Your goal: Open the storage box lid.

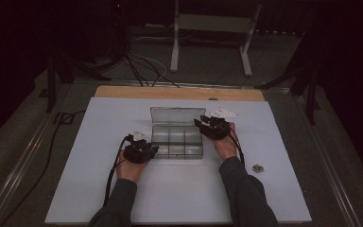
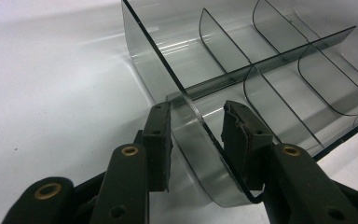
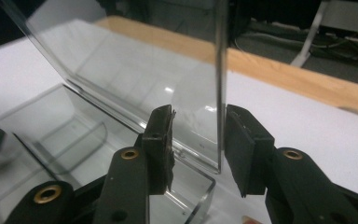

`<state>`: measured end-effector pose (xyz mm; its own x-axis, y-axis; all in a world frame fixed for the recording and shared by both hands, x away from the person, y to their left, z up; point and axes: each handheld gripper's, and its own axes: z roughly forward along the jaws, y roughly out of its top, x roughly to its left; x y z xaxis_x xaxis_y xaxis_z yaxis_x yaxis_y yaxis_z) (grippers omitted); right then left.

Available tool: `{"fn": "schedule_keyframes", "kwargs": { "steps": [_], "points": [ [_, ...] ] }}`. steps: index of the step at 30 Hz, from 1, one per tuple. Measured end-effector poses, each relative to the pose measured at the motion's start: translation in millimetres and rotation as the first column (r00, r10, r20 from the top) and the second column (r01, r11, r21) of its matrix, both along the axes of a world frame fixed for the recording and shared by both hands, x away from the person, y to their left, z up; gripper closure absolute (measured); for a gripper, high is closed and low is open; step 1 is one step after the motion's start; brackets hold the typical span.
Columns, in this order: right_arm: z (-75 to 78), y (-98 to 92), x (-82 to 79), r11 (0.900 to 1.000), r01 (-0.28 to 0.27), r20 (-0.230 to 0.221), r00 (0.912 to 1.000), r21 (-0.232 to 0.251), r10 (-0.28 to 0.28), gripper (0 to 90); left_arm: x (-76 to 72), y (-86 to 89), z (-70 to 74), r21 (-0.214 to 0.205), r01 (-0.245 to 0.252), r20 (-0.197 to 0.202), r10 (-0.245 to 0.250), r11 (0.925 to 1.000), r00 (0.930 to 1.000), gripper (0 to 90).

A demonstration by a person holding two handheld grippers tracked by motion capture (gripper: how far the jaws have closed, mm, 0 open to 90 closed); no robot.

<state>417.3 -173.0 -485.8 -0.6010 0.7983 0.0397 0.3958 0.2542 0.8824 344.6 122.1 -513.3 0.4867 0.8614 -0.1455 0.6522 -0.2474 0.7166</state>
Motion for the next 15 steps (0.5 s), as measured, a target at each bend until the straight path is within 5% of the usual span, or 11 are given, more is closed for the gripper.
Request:
{"fn": "schedule_keyframes", "kwargs": {
  "steps": [15],
  "points": [
    [-3.4,-4.9,4.5,0.9982,0.059,-0.029,0.9979,0.014,-0.058,67.5,-6.9,-8.0,1.0,0.008,0.010,-0.004,-0.010,0.9999,0.9999,65.2]
  ]
}}
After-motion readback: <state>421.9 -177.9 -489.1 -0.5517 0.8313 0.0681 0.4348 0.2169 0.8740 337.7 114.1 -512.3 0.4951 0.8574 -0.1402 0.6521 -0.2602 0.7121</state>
